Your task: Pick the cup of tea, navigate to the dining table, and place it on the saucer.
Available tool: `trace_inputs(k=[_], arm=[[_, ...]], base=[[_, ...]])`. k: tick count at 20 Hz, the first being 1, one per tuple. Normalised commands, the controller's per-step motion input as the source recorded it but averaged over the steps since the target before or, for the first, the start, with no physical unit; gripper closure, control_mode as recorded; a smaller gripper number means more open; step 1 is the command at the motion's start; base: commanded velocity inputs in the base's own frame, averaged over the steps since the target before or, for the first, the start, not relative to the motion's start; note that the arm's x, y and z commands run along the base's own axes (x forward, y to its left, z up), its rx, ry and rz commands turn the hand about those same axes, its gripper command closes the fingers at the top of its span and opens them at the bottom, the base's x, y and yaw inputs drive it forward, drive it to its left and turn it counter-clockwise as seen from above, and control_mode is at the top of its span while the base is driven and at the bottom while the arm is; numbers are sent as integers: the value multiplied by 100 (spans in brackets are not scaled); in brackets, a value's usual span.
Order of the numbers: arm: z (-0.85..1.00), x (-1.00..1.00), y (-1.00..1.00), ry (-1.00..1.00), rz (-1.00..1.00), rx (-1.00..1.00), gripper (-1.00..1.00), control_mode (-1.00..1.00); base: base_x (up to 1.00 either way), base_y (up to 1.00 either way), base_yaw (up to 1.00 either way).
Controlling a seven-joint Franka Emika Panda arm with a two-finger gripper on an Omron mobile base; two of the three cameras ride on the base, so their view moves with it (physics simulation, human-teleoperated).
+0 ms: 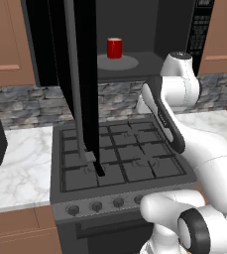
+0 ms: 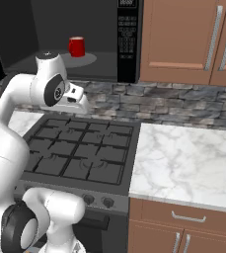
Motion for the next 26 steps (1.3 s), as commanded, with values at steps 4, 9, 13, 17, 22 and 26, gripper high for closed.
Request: trace_inputs(k=[4, 9, 13, 17, 22, 26], arm=[[0, -4, 0, 0, 0, 0, -100, -100], [-2, -14, 15, -21, 0, 0, -100, -100], [29, 0, 51, -32, -6, 0, -100, -100], [36, 14, 37, -23, -4, 0, -100, -100], [62, 27, 28, -11, -5, 0, -100, -100], [79, 35, 1, 0, -2, 0, -100, -100]], base=[[0, 0, 0], [0, 0, 0], [0, 0, 0], [0, 0, 0], [0, 0, 0], [0, 0, 0]])
